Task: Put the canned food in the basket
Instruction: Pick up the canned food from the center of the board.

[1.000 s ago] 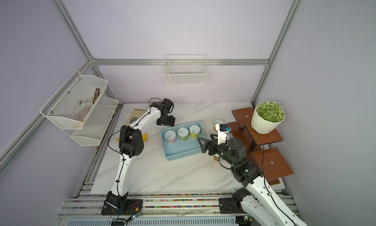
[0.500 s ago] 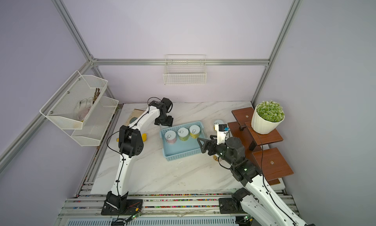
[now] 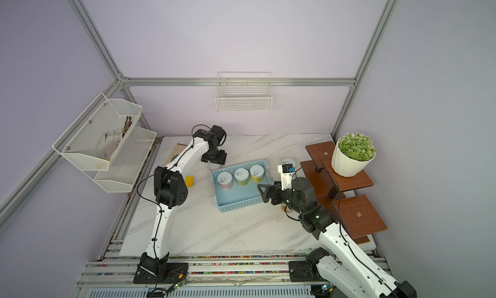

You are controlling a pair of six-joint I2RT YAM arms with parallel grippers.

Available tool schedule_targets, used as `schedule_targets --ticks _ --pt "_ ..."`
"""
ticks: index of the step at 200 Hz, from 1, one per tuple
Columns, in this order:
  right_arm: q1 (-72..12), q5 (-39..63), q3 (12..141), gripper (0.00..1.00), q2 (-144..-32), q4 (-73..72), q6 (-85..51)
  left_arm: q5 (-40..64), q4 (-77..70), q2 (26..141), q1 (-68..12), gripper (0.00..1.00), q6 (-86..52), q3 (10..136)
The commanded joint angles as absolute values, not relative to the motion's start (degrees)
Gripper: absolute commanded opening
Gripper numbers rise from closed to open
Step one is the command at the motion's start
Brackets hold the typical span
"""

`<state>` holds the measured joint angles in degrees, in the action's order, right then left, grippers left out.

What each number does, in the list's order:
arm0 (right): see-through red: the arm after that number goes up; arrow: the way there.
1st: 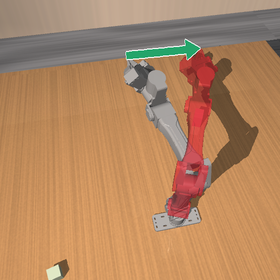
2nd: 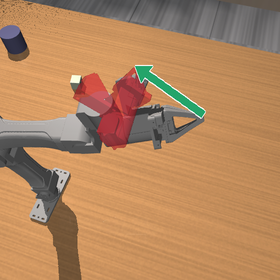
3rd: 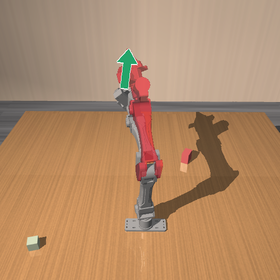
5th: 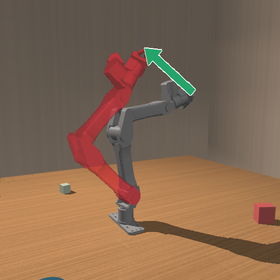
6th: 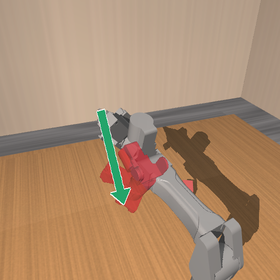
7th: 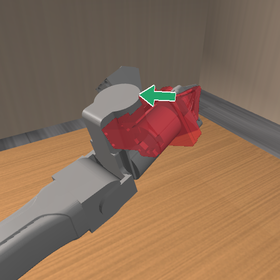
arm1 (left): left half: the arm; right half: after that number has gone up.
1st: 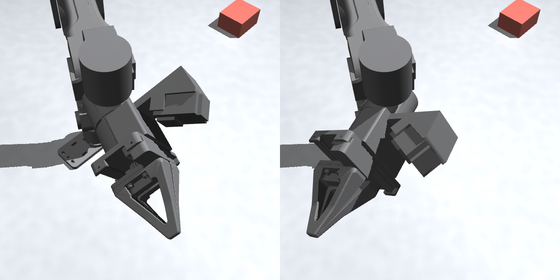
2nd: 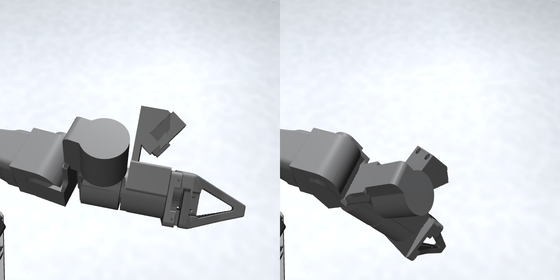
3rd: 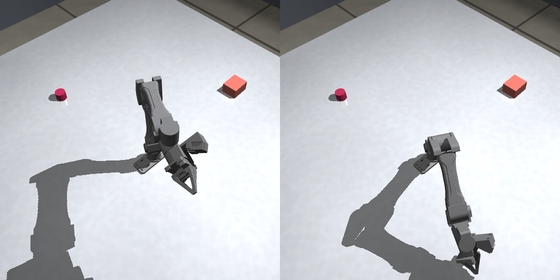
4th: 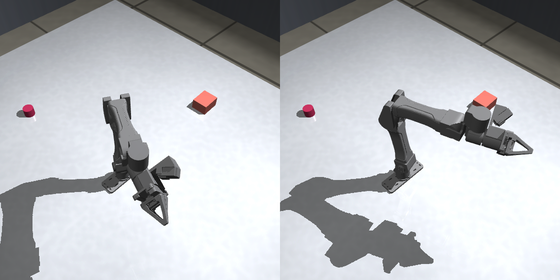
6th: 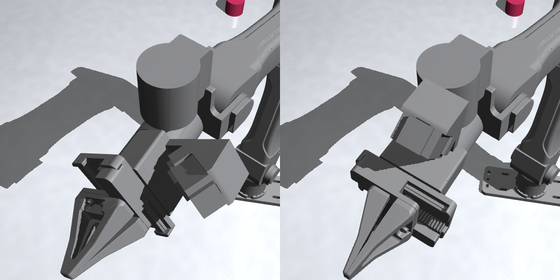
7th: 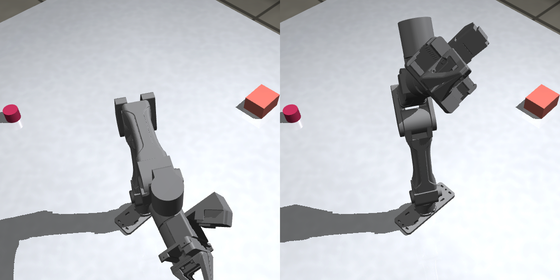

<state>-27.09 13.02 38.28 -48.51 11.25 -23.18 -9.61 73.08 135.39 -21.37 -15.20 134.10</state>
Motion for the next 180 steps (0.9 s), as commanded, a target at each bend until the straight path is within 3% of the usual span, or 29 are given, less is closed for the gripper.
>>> schedule_targets --ticks 1,49,117,180 --pt "-27.25 14.77 40.6 0.96 -49.84 12.04 -21.28 -11.86 72.95 125.59 -21.01 0.67 -13.89 134.53" --pt "-29.17 14.42 42.03 0.97 -52.74 12.3 -20.08 -11.43 73.13 120.6 -21.46 0.66 -13.28 132.03" --pt "-38.24 3.21 45.02 0.98 -55.81 14.61 -17.9 -11.54 72.37 112.69 -27.59 0.67 -14.08 121.66" --pt "-38.49 -4.47 41.88 1.0 -53.08 15.87 -21.77 -9.11 66.96 104.59 -33.58 0.66 -15.56 107.5"
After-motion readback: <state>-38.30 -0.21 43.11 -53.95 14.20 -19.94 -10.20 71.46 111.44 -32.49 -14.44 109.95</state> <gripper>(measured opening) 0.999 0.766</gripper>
